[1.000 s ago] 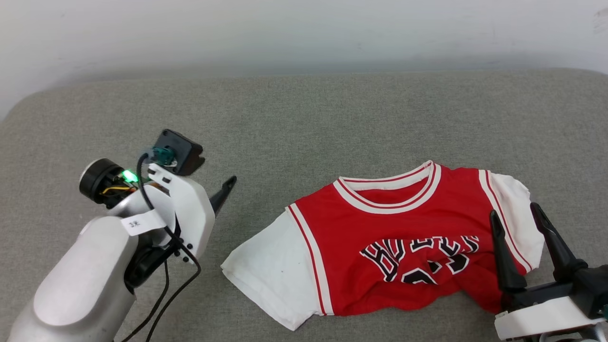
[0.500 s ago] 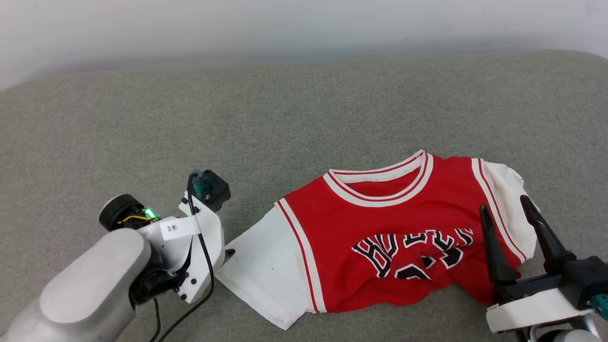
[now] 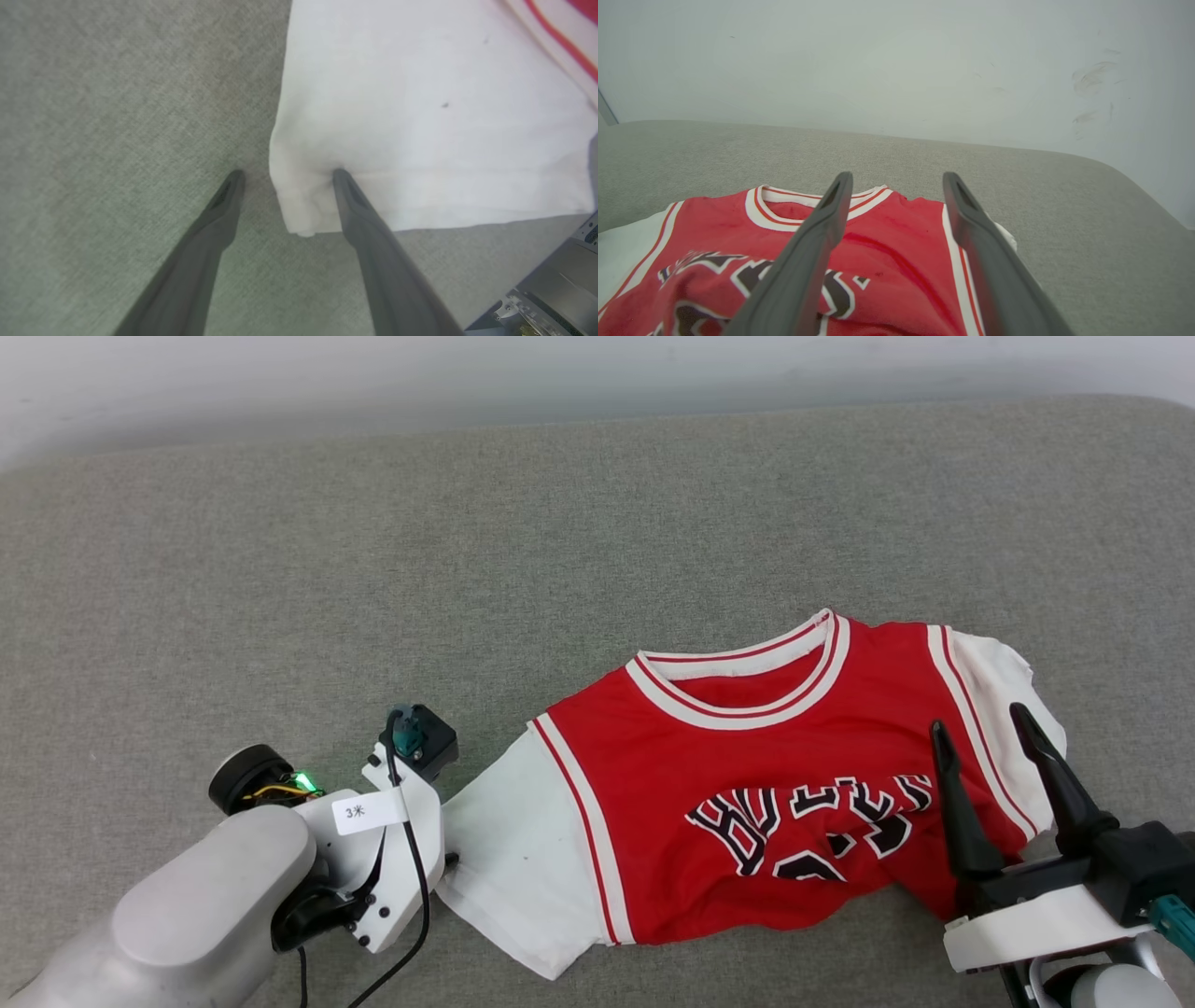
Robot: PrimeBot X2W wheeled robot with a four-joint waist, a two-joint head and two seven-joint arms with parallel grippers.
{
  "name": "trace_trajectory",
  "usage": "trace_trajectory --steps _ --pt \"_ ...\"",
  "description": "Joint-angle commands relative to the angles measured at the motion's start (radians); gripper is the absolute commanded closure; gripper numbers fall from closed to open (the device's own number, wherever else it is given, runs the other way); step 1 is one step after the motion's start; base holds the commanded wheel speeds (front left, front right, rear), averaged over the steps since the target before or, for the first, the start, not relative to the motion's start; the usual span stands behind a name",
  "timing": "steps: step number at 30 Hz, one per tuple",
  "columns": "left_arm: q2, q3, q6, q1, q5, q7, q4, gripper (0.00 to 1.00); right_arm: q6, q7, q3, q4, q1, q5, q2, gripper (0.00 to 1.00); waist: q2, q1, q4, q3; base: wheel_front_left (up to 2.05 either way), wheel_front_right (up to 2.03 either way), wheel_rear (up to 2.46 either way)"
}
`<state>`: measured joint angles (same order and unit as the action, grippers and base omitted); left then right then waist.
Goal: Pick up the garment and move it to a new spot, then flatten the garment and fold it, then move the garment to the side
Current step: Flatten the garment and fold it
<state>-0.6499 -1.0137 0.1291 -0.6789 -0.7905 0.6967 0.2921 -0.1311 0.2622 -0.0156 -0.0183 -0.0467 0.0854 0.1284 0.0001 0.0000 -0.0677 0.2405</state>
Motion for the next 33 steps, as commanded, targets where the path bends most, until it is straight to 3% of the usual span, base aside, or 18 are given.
trace_trajectory --steps 1,2,12,25,29,33 --pt "0.011 -0.04 0.0 0.037 -0.004 0.003 0.03 0.96 0.001 0.003 -0.001 -0.002 -0.016 -0.003 -0.004 0.0 -0.0001 0.0 0.0 0.001 0.0 0.0 0.0" --pt "0.013 -0.051 0.001 0.033 -0.009 -0.006 0.034 1.0 0.001 0.003 -0.001 -0.002 -0.017 -0.002 -0.004 0.0 -0.0001 0.0 0.0 0.0 0.0 0.0 0.0" --pt "-0.043 0.004 -0.001 -0.083 -0.032 -0.162 0.044 1.0 0.001 0.003 0.015 0.005 -0.001 0.0 -0.009 0.0 -0.0001 0.0 0.009 -0.032 0.0 0.0 0.0" --pt "-0.161 0.13 -0.078 -0.098 -0.104 -0.217 0.139 1.0 0.001 0.003 0.065 0.0 -0.005 -0.014 -0.014 0.0 -0.0001 0.0 -0.023 0.002 0.0 0.0 0.0" --pt "-0.175 0.141 -0.088 -0.074 -0.119 -0.237 0.201 1.0 0.001 0.003 0.082 -0.008 -0.019 -0.026 -0.017 0.0 -0.0001 0.0 -0.034 0.022 0.0 0.0 0.0" --pt "-0.147 0.149 -0.086 -0.055 -0.143 -0.264 0.283 1.0 0.001 0.003 0.09 -0.023 -0.032 -0.033 -0.017 0.0 -0.0001 0.0 -0.041 0.038 0.0 0.0 0.0"
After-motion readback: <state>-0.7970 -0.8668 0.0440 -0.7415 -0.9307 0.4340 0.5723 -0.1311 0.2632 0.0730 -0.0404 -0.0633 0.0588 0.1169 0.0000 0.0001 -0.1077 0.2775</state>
